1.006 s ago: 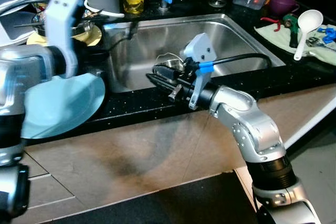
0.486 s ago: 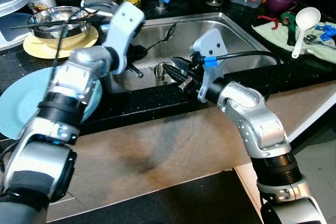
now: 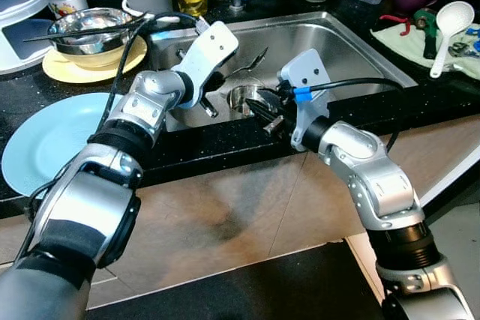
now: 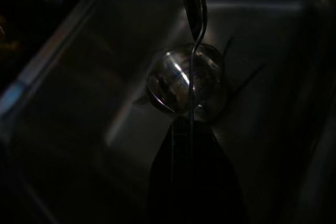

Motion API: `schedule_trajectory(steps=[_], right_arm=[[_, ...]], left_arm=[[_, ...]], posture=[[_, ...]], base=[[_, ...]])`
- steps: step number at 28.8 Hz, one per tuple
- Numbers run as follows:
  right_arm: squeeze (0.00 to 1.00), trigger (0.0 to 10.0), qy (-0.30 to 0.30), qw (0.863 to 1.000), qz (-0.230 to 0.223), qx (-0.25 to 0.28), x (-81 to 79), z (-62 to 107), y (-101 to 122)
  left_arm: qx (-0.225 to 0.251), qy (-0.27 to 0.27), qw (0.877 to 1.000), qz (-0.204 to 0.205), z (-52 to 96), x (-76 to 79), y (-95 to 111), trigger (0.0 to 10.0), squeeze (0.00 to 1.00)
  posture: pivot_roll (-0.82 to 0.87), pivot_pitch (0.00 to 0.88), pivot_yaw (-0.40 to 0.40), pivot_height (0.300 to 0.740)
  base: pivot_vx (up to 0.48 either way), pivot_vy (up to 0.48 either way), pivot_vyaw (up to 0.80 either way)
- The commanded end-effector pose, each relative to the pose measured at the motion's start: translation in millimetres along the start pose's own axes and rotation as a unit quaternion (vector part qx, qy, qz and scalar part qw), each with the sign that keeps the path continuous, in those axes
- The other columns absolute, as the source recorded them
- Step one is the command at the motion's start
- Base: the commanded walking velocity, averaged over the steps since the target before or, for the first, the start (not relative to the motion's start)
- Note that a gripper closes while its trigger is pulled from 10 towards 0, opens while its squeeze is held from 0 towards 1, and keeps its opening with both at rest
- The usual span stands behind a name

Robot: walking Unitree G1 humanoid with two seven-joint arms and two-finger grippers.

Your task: Kitchen organization

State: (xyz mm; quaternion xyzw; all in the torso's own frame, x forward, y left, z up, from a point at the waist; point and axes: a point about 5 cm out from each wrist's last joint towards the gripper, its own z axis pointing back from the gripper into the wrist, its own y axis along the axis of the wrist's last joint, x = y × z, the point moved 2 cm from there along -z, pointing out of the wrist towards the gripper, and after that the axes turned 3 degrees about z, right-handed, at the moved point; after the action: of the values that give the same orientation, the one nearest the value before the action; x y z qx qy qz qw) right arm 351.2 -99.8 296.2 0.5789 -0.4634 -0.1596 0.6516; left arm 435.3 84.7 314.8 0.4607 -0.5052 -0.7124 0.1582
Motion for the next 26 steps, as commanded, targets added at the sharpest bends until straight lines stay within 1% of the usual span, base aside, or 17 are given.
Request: schedule_trajectory(steps=[1,5,8,10,11,12,15,16,17,22,23,25,26], right_arm=[[0.00,10.0,0.003,1.000,0.010,-0.001,-2.9,2.1,2.1],[0.00,10.0,0.005,1.000,0.011,-0.006,-3.3,3.3,1.9],[0.00,10.0,0.005,1.000,0.012,-0.007,-3.0,3.1,1.8],[0.00,10.0,0.004,1.000,0.013,-0.008,-2.8,3.1,1.9],[0.00,10.0,0.004,1.000,0.013,-0.009,-2.8,3.4,2.1],[0.00,10.0,0.004,1.000,0.014,-0.009,-2.7,3.5,2.1],[0.00,10.0,0.003,1.000,0.014,-0.009,-2.6,3.9,2.2],[0.00,10.0,0.002,1.000,0.015,-0.009,-2.7,4.3,2.7],[0.00,10.0,0.002,1.000,0.015,-0.009,-2.7,4.3,2.5],[0.00,10.0,0.002,1.000,0.015,-0.009,-3.1,4.2,2.3],[0.00,10.0,0.003,1.000,0.015,-0.008,-3.2,3.9,2.1],[0.00,10.0,0.003,1.000,0.015,-0.008,-3.2,3.8,2.0],[0.00,10.0,0.003,1.000,0.014,-0.007,-3.6,3.4,2.3]], left_arm=[[0.007,0.005,1.000,0.002,-0.5,-1.4,2.6,0.0,0.00],[-0.003,-0.002,1.000,0.019,-3.3,4.4,-5.0,0.0,0.00],[-0.007,-0.006,1.000,0.024,-4.9,7.6,-7.2,0.0,0.00],[-0.010,-0.010,1.000,0.021,-6.1,10.2,-8.4,0.0,0.00],[-0.012,-0.014,1.000,0.021,-6.6,11.6,-9.1,2.5,0.00],[-0.013,-0.016,1.000,0.020,-6.9,12.3,-9.2,10.0,0.00],[-0.014,-0.023,0.999,0.025,-7.3,13.7,-9.4,10.0,0.00],[-0.014,-0.027,0.999,0.030,-7.3,14.2,-9.3,10.0,0.78],[-0.015,-0.026,0.999,0.029,-7.3,14.1,-9.3,10.0,1.00],[-0.014,-0.018,0.999,0.028,-7.0,11.8,-8.7,10.0,1.00],[-0.014,-0.014,0.999,0.026,-6.7,10.4,-8.1,10.0,0.28],[-0.014,-0.012,1.000,0.025,-6.5,9.5,-7.6,10.0,0.28],[-0.013,-0.004,0.999,0.029,-5.5,6.5,-6.7,10.0,0.00]], posture=[[-0.08,0.235,0.067,0.740],[-0.09,0.242,0.068,0.740],[-0.09,0.242,0.070,0.740],[-0.09,0.242,0.070,0.740],[-0.10,0.239,0.072,0.740],[-0.10,0.237,0.074,0.740],[-0.10,0.237,0.074,0.740],[-0.10,0.237,0.074,0.740],[-0.10,0.229,0.075,0.740],[-0.10,0.223,0.073,0.740],[-0.10,0.220,0.070,0.740],[-0.10,0.220,0.070,0.740],[-0.09,0.218,0.067,0.740]], base=[[0.000,0.000,0.00],[0.000,0.000,0.00],[0.000,0.000,0.00],[0.000,0.000,0.00],[0.000,0.000,0.00],[0.000,0.000,0.00],[0.000,0.000,0.00],[0.000,0.000,0.00],[0.000,0.000,0.00],[0.000,0.000,0.00],[0.000,0.000,0.00],[0.000,0.000,0.00],[0.000,0.000,0.00]])
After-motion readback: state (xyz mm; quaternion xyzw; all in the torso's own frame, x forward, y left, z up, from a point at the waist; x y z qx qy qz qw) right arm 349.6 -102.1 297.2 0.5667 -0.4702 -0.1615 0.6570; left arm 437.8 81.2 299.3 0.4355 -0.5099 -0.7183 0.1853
